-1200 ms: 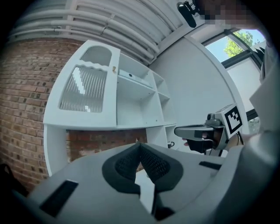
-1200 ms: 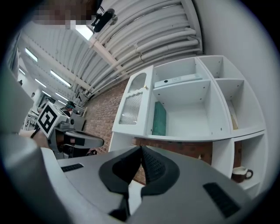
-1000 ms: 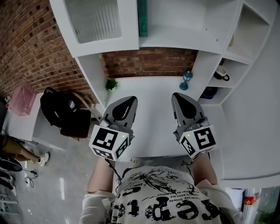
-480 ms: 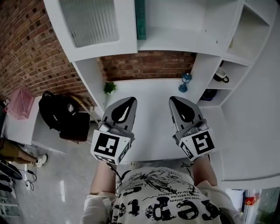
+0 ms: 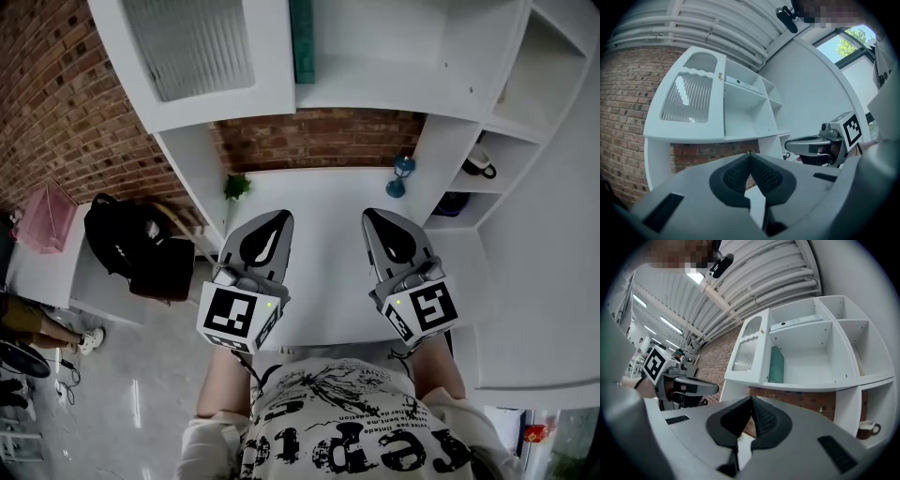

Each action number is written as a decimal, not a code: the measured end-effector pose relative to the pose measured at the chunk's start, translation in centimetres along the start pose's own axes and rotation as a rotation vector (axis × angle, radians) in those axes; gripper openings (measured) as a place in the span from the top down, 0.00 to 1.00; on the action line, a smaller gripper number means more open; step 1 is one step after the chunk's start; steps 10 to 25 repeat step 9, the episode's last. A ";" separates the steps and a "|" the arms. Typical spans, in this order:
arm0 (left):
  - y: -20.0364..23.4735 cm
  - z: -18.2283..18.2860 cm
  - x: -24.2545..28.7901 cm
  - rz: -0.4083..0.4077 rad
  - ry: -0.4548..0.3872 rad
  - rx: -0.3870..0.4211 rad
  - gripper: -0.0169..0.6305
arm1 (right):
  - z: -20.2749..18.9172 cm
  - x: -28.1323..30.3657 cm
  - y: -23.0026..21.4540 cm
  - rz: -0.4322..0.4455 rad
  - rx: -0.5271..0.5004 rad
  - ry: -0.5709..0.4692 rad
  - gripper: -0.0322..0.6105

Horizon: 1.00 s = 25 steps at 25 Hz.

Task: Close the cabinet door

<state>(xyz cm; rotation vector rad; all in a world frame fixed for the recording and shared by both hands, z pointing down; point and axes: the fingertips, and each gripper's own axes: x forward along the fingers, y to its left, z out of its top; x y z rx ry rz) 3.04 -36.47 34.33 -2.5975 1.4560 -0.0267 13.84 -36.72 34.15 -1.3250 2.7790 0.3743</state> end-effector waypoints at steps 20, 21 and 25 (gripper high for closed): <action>-0.7 -0.3 0.4 -0.022 0.021 0.001 0.95 | -0.2 0.0 -0.7 -0.011 0.013 0.009 0.93; -0.7 -0.3 0.4 -0.022 0.021 0.001 0.95 | -0.2 0.0 -0.7 -0.011 0.013 0.009 0.93; -0.7 -0.3 0.4 -0.022 0.021 0.001 0.95 | -0.2 0.0 -0.7 -0.011 0.013 0.009 0.93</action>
